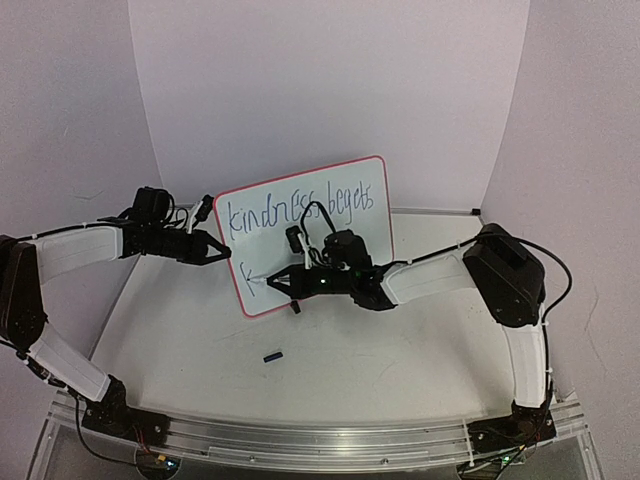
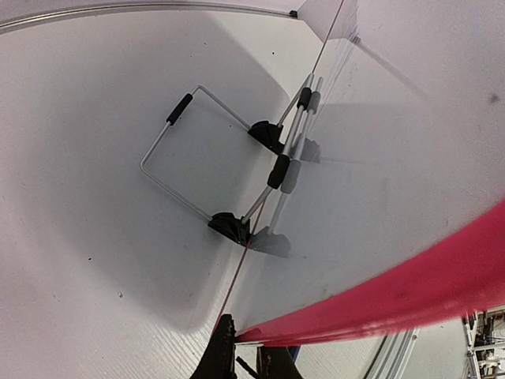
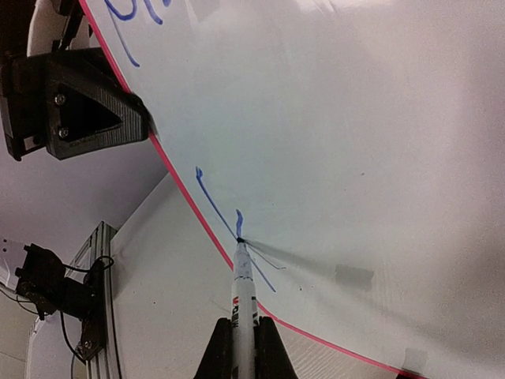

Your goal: Write a sentence on the whiteboard

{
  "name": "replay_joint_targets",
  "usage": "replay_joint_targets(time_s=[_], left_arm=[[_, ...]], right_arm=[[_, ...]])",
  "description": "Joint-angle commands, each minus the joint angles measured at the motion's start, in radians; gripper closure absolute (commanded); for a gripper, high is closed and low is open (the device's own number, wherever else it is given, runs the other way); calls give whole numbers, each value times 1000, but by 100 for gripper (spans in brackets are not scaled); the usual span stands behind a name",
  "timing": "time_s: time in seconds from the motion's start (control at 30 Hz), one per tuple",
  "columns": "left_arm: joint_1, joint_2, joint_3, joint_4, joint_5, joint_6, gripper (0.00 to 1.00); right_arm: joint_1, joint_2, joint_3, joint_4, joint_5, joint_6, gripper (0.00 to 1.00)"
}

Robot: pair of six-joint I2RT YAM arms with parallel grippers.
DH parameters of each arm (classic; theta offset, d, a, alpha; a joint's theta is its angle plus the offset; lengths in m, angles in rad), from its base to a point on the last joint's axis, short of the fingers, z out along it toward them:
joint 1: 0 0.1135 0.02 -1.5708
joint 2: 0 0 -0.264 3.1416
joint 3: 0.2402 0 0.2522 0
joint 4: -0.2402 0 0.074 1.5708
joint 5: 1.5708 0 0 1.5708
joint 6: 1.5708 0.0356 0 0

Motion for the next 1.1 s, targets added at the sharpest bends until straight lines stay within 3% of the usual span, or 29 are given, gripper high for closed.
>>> replay_joint_targets(time_s=[0.0, 0.3, 0.53, 1.07], left_arm=[[-10, -14, 31, -31, -43, 50, 100], [-11, -17, 33, -34, -47, 50, 100], [-12, -18, 33, -35, -48, 49, 100], [-13, -19, 34, -36, -50, 51, 100]], right_arm=[[-7, -25, -27, 19, 118, 2, 100], [-8, -106, -135, 89, 211, 19, 100], [-8, -135, -156, 175, 73, 21, 100], [-34, -61, -85, 166, 30, 67, 100]])
